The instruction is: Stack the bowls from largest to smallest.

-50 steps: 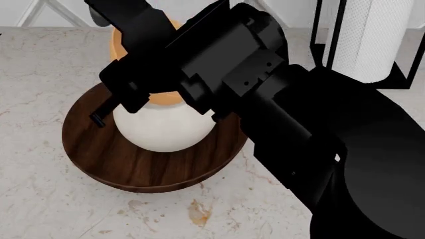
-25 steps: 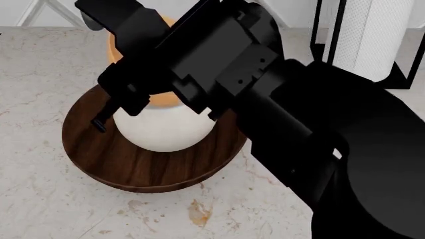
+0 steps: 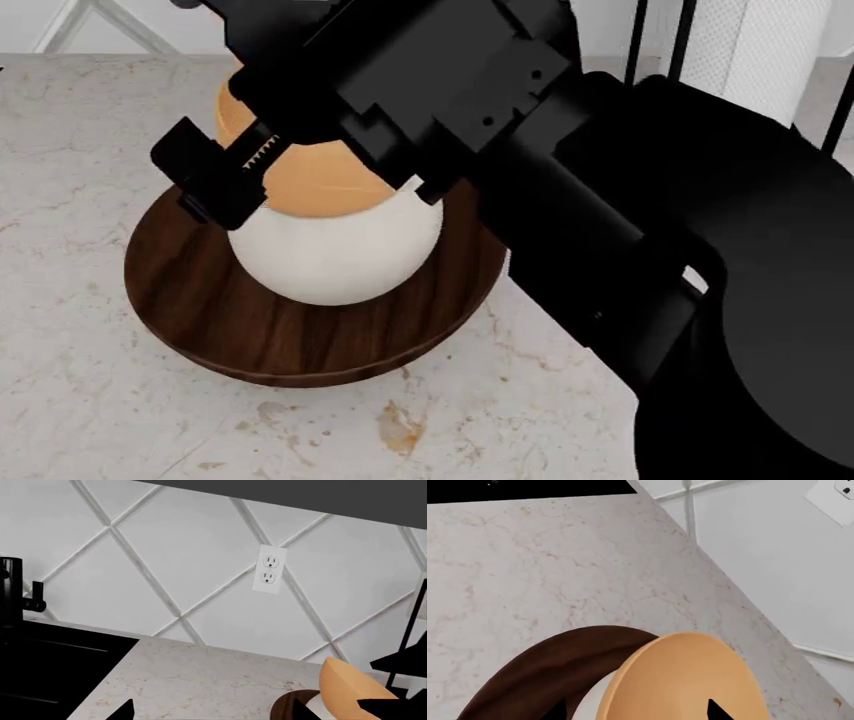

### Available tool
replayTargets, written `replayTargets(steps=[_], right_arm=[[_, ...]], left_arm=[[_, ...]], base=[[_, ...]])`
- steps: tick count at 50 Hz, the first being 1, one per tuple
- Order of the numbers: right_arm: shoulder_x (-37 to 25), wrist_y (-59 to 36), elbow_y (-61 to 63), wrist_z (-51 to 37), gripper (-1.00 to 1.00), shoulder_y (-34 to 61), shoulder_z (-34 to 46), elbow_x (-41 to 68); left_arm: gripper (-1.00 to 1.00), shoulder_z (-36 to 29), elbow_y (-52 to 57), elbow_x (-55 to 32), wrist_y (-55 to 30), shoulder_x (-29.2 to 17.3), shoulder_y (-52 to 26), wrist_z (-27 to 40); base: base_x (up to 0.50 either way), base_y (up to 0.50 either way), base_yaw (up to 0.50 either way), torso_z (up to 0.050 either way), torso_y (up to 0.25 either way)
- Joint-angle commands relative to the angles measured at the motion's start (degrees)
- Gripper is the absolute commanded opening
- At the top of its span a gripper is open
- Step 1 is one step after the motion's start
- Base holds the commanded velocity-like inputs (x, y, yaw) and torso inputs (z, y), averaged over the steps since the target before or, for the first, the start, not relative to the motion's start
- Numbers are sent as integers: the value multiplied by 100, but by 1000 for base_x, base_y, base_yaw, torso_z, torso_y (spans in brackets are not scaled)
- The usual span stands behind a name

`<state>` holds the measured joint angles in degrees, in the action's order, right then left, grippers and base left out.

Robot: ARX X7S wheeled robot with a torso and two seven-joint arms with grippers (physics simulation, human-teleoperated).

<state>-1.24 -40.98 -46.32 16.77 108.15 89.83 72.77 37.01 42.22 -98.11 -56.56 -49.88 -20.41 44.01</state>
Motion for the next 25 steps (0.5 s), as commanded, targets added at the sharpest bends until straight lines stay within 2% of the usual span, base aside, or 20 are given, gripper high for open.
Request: replayTargets(steps=[1,17,25], right_arm=[[123,-160,105,-19,100,309,-106,163],[114,3,-66,-498,100,977,-117,874],[-1172,-227,1973,-2120,100,1050,-789,1723]], left_arm=[[100,100,-30,124,152,130,16,-96],[100,28,15,162,157,141,29,-91],[100,-98,92,170,164,162,-2,-16]], base=[[0,0,0,0,0],[0,0,0,0,0],[0,0,0,0,0]])
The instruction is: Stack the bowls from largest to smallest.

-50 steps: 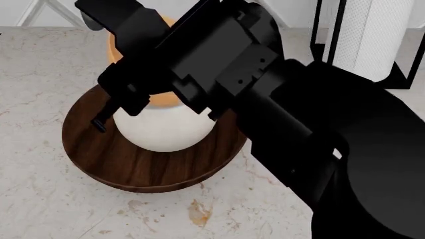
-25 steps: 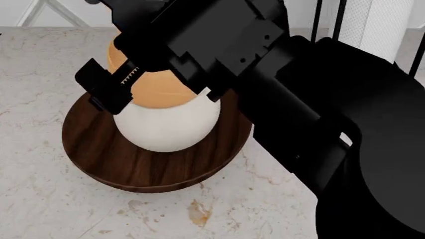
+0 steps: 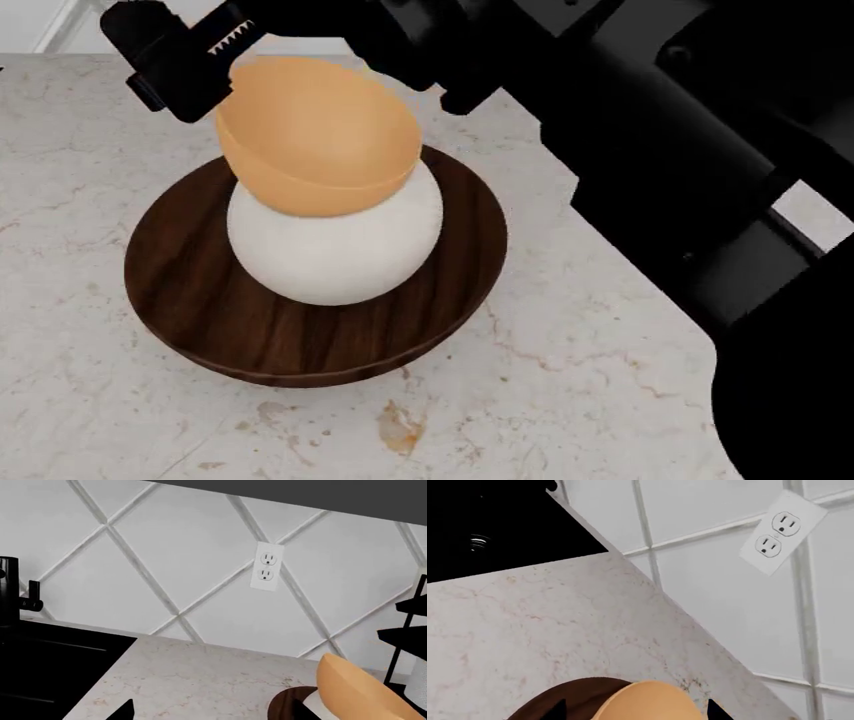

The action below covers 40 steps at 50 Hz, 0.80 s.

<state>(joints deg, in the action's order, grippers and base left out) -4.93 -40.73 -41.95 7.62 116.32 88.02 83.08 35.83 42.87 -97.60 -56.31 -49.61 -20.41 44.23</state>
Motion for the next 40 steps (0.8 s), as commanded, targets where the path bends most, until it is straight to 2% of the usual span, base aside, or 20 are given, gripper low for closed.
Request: replayTargets(steps=[1,8,18,26,40], right_arm=[[-906,-235,1700,-1308,100,229,-652,728],[-1919,157,3045,-2707,100,-199,-1221,1368],[-3353,1198,5095,-4167,100,-1160,-1758,1525],[-4669,2089,6718,-4907,100,-2183,-1943,1240],[-5986,3069,7796,-5161,100,-3335,-1961,957]], left_arm=[[100,11,36,124,134,133,1,-45],[100,-26,49,176,123,125,3,-45],[100,149,34,200,135,87,90,-94],[100,112,81,150,149,69,82,-52],[100,-9,124,162,156,39,29,4]], base=[[0,0,0,0,0],[0,0,0,0,0],[0,0,0,0,0],[0,0,0,0,0],[0,0,0,0,0]])
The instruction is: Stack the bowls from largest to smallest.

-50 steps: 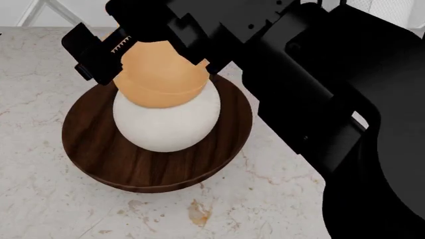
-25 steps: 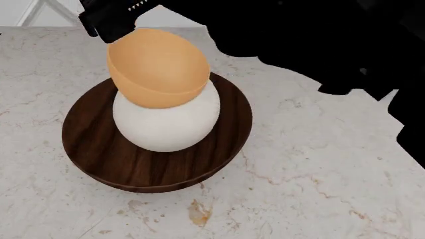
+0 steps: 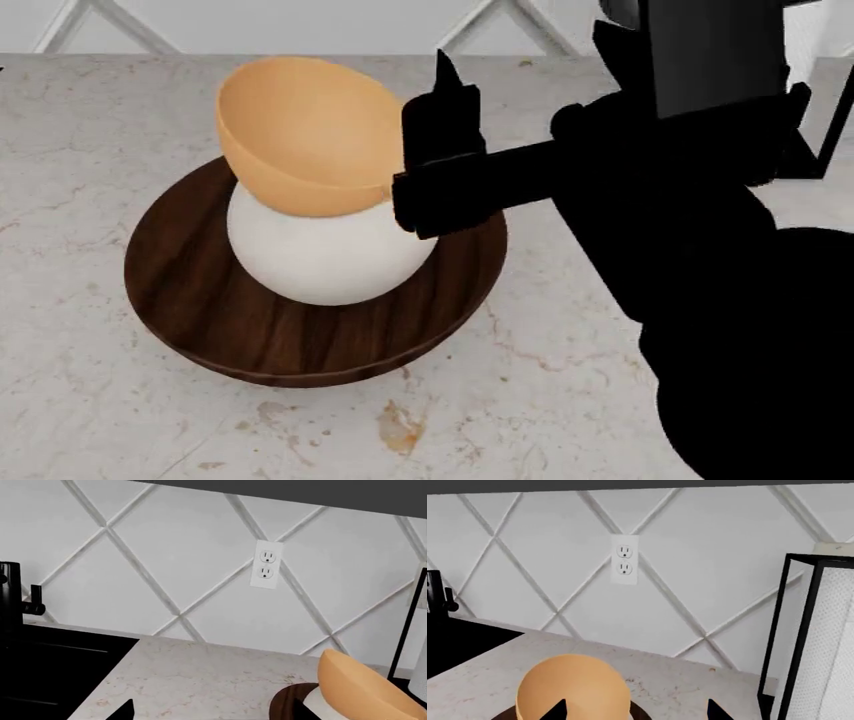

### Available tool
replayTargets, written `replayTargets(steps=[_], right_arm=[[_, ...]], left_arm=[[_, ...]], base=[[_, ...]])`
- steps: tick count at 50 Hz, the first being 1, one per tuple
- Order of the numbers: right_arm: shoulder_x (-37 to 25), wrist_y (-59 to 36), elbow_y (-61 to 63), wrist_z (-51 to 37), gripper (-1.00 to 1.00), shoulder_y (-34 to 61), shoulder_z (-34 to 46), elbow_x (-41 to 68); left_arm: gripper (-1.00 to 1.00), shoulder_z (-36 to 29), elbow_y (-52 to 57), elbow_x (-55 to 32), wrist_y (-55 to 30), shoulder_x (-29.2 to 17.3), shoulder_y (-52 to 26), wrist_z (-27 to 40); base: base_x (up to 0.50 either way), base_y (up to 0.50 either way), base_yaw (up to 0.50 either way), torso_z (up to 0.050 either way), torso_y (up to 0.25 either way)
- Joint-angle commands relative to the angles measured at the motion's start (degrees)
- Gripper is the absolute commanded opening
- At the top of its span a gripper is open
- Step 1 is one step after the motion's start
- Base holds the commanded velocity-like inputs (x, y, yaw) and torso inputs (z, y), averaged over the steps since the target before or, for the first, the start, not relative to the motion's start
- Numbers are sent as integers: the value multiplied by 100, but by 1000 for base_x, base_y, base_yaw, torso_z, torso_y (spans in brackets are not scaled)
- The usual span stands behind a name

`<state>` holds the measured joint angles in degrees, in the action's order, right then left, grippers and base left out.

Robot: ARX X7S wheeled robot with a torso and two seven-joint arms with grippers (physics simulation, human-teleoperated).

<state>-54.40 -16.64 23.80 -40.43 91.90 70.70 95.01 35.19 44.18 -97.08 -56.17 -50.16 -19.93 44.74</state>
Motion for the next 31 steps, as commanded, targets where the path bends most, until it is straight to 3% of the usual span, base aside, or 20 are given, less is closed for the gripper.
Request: replayTargets(steps=[1,16,20,23,24,26,31], right_arm=[[-1105,698,1254,-355,100,-935,-230,-254],[-2526,1103,1744,-198,100,-1184,-387,-299],[-2840,821,1772,-91,100,-986,-525,-138],[-3007,444,1729,37,100,-716,-719,90],[-3115,275,1697,67,100,-568,-840,193],[-3356,342,1594,144,100,-441,-977,515],[-3555,-554,1339,346,100,57,-1485,922]], left_arm=[[100,50,-6,100,146,88,-24,-38],[100,-280,75,339,55,52,-122,-5],[100,-369,31,284,47,15,-169,-2],[100,-840,-104,363,-41,-309,-732,-30],[100,-1088,-382,2,63,-434,-1196,-17],[100,-1650,-629,127,-81,-688,-1812,25],[100,-2733,-1248,81,-433,-914,-3234,-180]], base=[[0,0,0,0,0],[0,0,0,0,0],[0,0,0,0,0],[0,0,0,0,0],[0,0,0,0,0],[0,0,0,0,0],[0,0,0,0,0]])
